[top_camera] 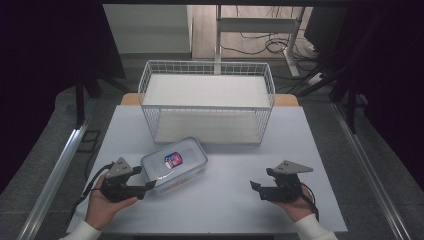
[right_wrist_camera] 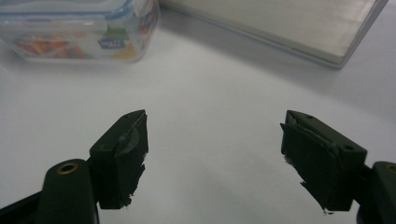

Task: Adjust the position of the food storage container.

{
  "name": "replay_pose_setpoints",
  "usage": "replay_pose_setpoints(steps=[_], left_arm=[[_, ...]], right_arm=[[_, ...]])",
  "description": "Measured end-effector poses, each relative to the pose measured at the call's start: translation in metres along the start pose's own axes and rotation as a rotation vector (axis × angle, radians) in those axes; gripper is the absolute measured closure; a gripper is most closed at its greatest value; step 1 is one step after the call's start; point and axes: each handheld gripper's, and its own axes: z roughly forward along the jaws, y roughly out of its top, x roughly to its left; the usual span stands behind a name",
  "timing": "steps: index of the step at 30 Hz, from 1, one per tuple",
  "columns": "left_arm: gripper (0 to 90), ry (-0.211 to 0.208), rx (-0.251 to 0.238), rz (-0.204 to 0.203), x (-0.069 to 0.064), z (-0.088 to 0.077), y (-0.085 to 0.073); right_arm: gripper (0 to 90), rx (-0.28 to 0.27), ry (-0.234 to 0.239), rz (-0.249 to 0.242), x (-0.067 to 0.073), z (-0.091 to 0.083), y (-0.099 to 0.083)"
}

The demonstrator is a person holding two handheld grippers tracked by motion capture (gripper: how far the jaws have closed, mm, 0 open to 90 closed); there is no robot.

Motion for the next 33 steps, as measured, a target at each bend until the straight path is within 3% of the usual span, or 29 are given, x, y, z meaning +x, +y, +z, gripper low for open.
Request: replay_pose_setpoints(steps=[10, 22, 26, 27, 33], left_arm=[[27.1, -0.001, -0.01, -0.014, -0.002, -0.003, -0.001], [27.7, 0.002, -0.021, -0.036, 0.001, -0.005, 0.002], [28.2, -0.031, -0.042, -0.067, 0.004, -0.007, 0.007], [28.6, -0.058, -0.051, -0.087, 0.007, -0.008, 0.011], [30.1, -0.07, -0.061, -0.068, 0.011, -0.008, 0.027]], right_arm=[[22.6, 0.016, -0.009, 0.011, 0.0, 0.001, -0.001], [22.3, 0.04, -0.004, -0.01, 0.001, 0.009, 0.002], [22.5, 0.043, -0.001, -0.011, 0.004, 0.007, 0.001], [22.5, 0.036, -0.004, -0.011, 0.005, 0.007, 0.001], [22.6, 0.047, -0.01, -0.007, 0.002, 0.007, 0.0]])
